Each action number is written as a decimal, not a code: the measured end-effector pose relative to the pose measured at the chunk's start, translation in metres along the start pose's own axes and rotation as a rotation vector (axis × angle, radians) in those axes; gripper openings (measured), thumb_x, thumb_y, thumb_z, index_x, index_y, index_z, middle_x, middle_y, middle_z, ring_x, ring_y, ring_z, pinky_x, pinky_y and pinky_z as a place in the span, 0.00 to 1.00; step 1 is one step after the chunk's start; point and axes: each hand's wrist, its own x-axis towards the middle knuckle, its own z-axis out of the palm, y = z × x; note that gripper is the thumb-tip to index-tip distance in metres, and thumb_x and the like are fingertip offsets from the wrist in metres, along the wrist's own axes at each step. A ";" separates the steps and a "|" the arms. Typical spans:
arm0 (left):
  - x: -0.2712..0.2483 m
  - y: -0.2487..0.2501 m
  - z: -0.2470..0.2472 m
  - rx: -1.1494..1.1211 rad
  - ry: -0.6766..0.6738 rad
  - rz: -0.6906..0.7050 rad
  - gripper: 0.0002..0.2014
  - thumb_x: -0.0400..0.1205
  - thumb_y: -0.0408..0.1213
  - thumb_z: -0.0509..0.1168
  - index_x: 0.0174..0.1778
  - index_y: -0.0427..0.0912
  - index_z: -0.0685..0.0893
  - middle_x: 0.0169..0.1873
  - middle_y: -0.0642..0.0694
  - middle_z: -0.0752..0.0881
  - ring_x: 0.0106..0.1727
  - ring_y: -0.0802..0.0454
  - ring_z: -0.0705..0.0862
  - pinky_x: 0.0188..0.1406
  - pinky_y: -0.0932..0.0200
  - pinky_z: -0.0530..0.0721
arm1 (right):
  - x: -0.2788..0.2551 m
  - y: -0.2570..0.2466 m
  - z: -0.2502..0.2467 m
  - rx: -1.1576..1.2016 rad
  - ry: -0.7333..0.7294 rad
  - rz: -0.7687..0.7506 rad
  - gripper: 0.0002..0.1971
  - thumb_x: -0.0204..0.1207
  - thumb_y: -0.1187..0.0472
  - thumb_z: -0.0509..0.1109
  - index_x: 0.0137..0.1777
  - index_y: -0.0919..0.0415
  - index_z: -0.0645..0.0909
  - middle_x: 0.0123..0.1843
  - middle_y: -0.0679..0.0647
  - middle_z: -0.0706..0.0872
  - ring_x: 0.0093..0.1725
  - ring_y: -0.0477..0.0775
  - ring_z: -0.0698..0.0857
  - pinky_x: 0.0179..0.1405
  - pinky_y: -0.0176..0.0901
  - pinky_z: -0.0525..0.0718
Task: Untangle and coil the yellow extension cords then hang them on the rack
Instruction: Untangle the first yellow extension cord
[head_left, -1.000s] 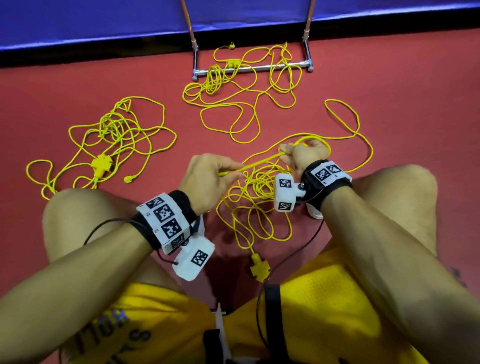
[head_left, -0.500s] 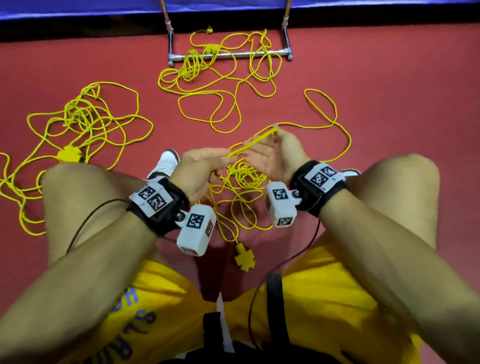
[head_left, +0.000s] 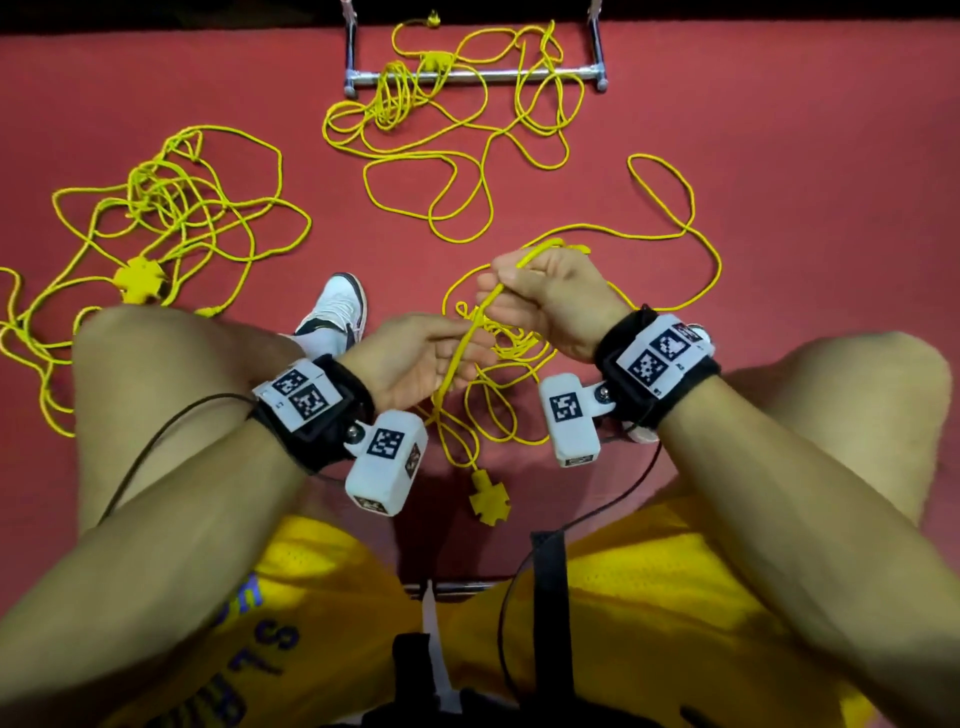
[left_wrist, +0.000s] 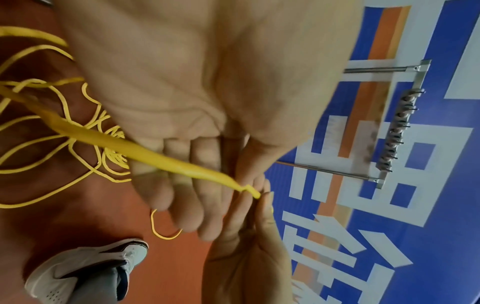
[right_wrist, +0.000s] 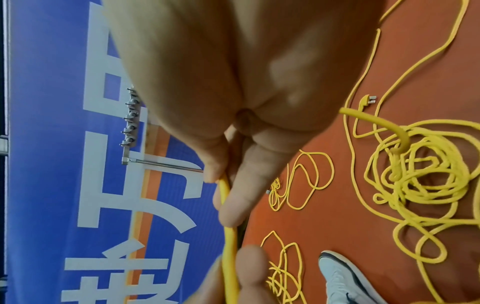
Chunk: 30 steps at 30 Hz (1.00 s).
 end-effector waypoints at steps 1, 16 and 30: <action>0.000 0.000 0.000 0.013 -0.029 0.007 0.13 0.88 0.36 0.59 0.51 0.32 0.86 0.38 0.39 0.92 0.33 0.51 0.87 0.35 0.61 0.86 | -0.001 0.001 -0.001 -0.009 0.005 -0.004 0.04 0.85 0.70 0.64 0.50 0.66 0.80 0.39 0.54 0.92 0.39 0.49 0.92 0.37 0.38 0.90; 0.017 -0.004 0.024 0.390 0.286 0.467 0.07 0.80 0.26 0.72 0.41 0.43 0.88 0.30 0.51 0.91 0.32 0.56 0.89 0.40 0.56 0.86 | 0.010 0.001 -0.016 -0.109 0.379 -0.038 0.15 0.78 0.65 0.75 0.31 0.67 0.78 0.31 0.63 0.87 0.22 0.51 0.86 0.24 0.40 0.87; 0.022 -0.022 0.005 0.491 0.197 0.339 0.08 0.82 0.32 0.71 0.51 0.29 0.87 0.36 0.43 0.92 0.33 0.55 0.90 0.36 0.59 0.85 | 0.019 0.007 -0.010 0.024 0.263 0.153 0.06 0.83 0.64 0.70 0.46 0.64 0.77 0.34 0.56 0.87 0.29 0.51 0.89 0.30 0.45 0.89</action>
